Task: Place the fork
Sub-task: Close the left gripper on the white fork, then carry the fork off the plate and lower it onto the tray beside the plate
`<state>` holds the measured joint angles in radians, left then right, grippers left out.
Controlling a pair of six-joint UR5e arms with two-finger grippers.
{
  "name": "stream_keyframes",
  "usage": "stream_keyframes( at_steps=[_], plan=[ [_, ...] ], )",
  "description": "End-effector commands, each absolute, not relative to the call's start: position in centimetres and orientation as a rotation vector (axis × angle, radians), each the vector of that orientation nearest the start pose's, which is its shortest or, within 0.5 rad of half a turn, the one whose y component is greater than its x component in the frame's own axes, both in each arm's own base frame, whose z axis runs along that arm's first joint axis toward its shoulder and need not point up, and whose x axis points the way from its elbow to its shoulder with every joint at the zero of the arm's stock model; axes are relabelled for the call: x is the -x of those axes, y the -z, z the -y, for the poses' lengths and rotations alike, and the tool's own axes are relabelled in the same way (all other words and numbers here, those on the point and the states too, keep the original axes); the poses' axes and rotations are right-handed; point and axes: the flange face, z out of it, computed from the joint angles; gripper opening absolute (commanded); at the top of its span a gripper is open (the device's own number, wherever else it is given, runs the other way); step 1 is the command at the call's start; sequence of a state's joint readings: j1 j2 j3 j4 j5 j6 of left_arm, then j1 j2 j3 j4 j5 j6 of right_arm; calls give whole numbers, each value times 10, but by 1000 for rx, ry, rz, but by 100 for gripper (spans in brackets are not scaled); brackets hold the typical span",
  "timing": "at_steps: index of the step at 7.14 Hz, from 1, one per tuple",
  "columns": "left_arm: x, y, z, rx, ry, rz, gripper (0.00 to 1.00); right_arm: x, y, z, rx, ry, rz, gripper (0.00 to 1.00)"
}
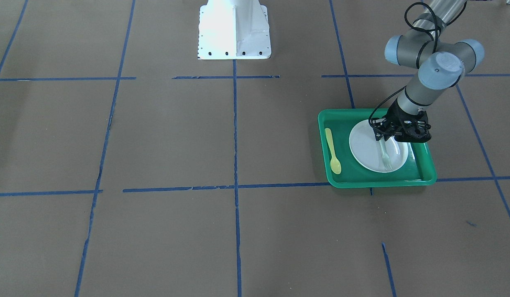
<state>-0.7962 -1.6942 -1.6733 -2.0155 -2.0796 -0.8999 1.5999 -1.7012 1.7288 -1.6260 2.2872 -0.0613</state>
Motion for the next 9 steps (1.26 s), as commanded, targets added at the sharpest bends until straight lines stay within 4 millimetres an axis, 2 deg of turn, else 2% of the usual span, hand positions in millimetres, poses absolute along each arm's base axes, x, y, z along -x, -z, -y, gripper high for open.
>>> stream_keyframes(
  at_steps=[1,2,3,4,5,8,9],
  plan=[
    [-325,-486,461,-9,-82,-902,0,-81,-651,432,-6,21,717,100],
    [-297,-478,478,-32,-38,-914,0,-81,-651,432,-6,21,717,100],
    [-270,-483,488,-48,6,-913,0,-81,-651,432,-6,21,717,100],
    [-251,-502,484,-62,-30,-899,0,-81,-651,432,-6,21,717,100],
    [-234,-535,473,-59,-70,-864,0,-81,-651,432,-6,21,717,100],
    [-238,-563,473,-53,-62,-865,0,-81,-651,432,-6,21,717,100],
    [-241,-564,473,-44,-55,-866,0,-81,-651,432,-6,21,717,100]
  ],
)
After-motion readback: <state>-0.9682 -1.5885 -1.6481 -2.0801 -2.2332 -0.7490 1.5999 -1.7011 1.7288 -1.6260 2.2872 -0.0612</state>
